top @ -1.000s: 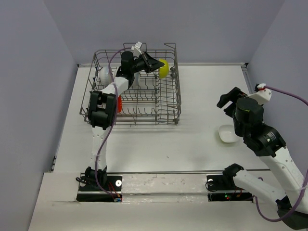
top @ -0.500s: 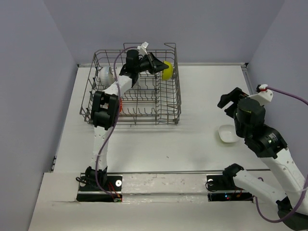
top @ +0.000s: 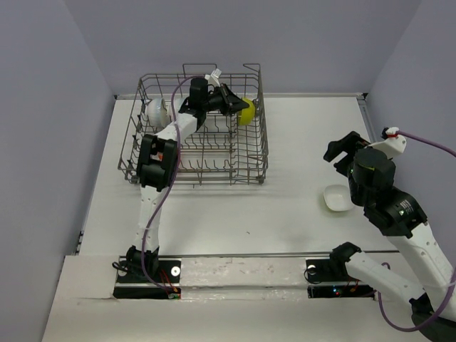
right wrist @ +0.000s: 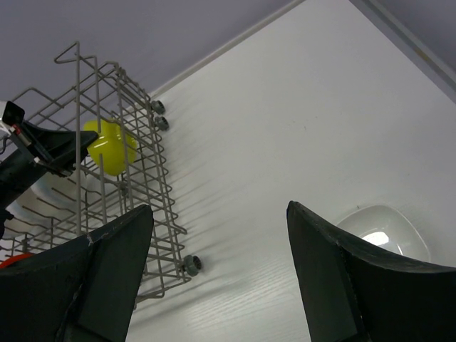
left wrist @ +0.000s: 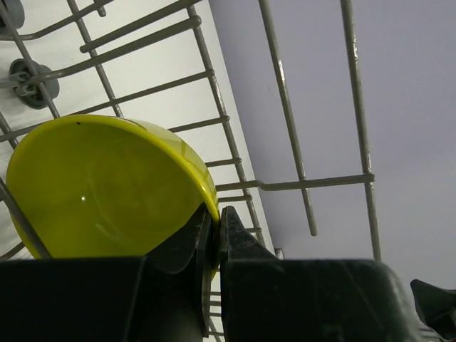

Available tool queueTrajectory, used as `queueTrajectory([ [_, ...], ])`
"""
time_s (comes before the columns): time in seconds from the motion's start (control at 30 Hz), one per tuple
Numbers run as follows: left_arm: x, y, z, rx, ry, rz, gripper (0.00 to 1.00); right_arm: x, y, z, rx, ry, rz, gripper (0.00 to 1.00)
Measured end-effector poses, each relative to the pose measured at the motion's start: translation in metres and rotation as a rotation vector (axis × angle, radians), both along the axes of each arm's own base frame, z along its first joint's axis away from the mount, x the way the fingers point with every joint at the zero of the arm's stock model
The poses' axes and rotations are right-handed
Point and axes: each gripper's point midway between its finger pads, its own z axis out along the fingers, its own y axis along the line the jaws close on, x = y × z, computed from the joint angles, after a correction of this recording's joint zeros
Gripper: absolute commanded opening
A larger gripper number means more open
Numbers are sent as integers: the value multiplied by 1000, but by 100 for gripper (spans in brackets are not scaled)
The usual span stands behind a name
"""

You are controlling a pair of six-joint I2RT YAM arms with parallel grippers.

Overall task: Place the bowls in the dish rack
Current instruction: Insert the bowl into the dish rack.

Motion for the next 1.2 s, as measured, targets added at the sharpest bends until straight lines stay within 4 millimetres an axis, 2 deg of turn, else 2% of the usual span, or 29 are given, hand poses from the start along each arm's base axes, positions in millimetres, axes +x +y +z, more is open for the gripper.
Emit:
queueTrajectory([
  [0.5, 6, 5, -13, 74, -8, 37, 0, 0, 0, 0, -1, 1, 0, 81],
  [1.2, 4, 12, -12, 193, -27, 78, 0, 1, 0, -3, -4, 7, 0, 81],
])
